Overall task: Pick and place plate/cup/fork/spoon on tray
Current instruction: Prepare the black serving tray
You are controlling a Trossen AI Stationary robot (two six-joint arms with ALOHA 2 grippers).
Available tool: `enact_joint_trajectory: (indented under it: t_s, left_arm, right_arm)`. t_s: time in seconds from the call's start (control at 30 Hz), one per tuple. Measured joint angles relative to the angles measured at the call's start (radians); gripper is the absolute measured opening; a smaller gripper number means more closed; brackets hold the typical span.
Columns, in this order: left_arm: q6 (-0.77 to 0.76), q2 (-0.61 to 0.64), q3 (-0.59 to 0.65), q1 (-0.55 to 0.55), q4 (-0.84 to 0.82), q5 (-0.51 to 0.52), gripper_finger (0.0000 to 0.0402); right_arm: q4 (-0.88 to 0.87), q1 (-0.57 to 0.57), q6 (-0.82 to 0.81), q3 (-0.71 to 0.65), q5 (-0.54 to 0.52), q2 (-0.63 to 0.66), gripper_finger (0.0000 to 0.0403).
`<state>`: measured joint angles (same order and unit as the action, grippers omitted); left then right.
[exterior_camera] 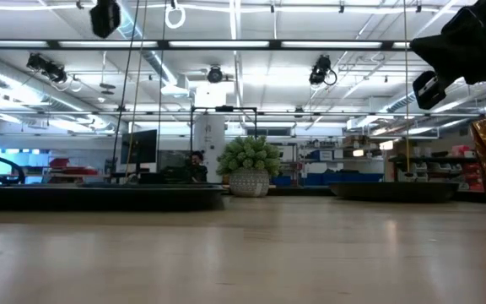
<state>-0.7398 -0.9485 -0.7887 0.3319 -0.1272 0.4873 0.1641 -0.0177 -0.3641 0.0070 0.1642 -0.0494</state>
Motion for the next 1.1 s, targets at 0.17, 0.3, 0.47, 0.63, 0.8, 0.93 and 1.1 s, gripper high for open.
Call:
enact_joint_trajectory:
  t_s: [0.17, 0.3, 0.47, 0.63, 0.8, 0.93, 1.1]
  left_arm:
    - [-0.163, -0.238, -0.280, -0.034, -0.418, -0.117, 0.0020]
    - [-0.275, -0.391, -0.489, -0.052, -0.677, -0.256, 0.0020]
    - [-0.361, -0.539, -0.670, -0.019, -0.726, -0.305, 0.0021]
    - [-0.422, -0.626, -0.788, -0.032, -0.725, -0.374, 0.0049]
    - [-0.395, -0.657, -0.827, -0.056, -0.782, -0.388, 0.0128]
    - [-0.351, -0.657, -0.795, -0.057, -0.808, -0.372, 0.0203]
    - [-0.321, -0.658, -0.680, 0.006, -0.818, -0.343, 0.0262]
  right_arm:
    - [0.001, 0.000, 0.000, 0.000, -0.013, 0.000, 0.0012]
    - [0.008, 0.000, 0.000, 0.000, -0.013, 0.000, 0.0012]
    - [0.027, 0.000, 0.000, 0.000, -0.013, 0.000, 0.0012]
    - [0.030, 0.000, 0.000, 0.000, -0.013, -0.001, 0.0012]
    - [0.029, 0.000, -0.018, 0.000, -0.014, -0.001, 0.0012]
    - [0.007, 0.000, -0.003, 0.000, -0.055, -0.001, 0.0012]
    - [-0.110, 0.006, -0.070, 0.031, -0.079, -0.046, 0.0014]
